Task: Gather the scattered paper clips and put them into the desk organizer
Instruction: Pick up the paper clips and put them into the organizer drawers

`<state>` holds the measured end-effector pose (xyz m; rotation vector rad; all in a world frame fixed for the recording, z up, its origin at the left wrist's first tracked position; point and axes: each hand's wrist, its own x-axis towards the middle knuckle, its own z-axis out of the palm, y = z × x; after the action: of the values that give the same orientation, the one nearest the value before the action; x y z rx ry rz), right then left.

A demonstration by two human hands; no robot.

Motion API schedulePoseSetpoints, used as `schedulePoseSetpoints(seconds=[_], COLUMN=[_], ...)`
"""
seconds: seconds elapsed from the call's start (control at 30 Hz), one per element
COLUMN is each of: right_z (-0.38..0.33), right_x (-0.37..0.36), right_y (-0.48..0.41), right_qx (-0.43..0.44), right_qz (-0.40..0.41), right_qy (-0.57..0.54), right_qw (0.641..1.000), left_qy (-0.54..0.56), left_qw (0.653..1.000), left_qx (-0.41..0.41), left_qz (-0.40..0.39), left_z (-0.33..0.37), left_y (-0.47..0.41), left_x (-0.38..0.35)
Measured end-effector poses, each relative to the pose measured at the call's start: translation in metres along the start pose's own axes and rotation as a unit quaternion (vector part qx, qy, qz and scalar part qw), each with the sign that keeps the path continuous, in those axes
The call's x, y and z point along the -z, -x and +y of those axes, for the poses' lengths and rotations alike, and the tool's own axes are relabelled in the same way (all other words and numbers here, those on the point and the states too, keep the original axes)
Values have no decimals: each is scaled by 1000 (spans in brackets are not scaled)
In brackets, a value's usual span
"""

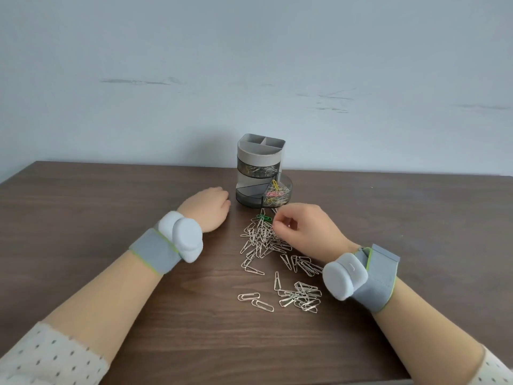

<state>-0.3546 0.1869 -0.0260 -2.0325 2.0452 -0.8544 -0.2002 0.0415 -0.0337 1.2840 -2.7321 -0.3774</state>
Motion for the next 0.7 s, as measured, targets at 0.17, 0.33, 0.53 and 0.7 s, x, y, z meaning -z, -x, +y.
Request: schedulePoseSetpoints(seconds=[0.17, 0.33, 0.53, 0.7], right_z=[0, 11, 13, -3], right_x=[2, 19, 22, 9], right_y=[-1, 5, 10, -2], right_qx=[-3, -79, -169, -97], right_qz=[-19, -15, -189, -190], right_qy=[-12, 32, 68, 12], right_qw=[1000, 996, 965, 977], left_qy=[19, 94, 25, 57], left_qw=[997, 987, 995, 991], left_qx=[-73, -130, -65, -104], left_qz=[-17, 1, -77, -66], left_z=[27, 50, 47, 69], left_y=[47, 63, 56, 47], left_x=[-9, -5, 9, 2])
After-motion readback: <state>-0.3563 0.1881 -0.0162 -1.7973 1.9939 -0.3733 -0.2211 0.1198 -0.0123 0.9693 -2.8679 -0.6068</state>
